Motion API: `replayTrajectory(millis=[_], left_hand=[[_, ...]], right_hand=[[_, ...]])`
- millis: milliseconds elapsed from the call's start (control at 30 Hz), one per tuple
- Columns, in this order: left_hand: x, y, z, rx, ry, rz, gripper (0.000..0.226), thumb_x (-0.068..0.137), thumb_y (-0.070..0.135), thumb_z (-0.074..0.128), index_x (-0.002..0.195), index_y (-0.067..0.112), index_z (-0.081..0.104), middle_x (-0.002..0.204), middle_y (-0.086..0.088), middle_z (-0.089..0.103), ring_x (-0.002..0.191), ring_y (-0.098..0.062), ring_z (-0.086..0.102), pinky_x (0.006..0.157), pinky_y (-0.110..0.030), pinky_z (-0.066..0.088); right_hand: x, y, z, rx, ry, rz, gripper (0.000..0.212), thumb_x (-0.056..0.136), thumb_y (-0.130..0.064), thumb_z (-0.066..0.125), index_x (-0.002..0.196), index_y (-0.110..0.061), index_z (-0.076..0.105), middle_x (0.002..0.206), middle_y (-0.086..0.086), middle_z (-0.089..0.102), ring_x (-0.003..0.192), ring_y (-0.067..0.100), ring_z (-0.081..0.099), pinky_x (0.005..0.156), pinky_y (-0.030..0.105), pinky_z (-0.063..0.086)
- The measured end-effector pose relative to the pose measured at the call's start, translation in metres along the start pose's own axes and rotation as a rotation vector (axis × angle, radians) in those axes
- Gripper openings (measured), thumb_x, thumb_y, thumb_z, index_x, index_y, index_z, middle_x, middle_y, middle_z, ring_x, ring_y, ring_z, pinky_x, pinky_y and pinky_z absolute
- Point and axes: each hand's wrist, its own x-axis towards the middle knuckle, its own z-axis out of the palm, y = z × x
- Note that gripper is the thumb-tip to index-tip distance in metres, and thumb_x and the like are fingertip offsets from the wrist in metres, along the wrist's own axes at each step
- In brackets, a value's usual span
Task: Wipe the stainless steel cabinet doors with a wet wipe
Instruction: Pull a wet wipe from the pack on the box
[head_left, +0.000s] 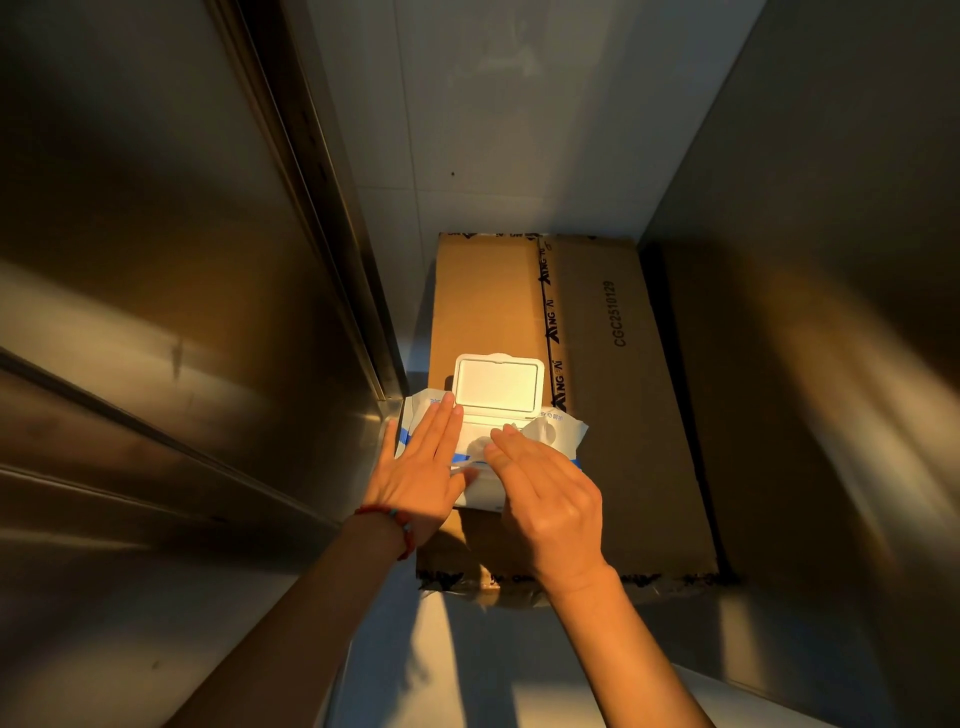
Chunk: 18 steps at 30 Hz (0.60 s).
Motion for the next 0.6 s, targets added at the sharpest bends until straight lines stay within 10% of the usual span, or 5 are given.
replayTrajectory(millis=[600], left_hand=[[0.003,-0.004,0.007,-0.095,0.065,0.008,0.068,0.098,0.048,0.021,0.14,0.026,-0.027,0.143,0.009,-0.034,0.13,-0.006,-0.029,0.103,-0.041,-0.026]], right_hand=[[0.007,-0.002,-0.019,0.019,0.062,0.039,0.028,0.092,-0.019,0.055,0.089,0.002,0.074,0.095,0.016,0.072,0.09,0.026,0.07,0.075,0.039,0.059]])
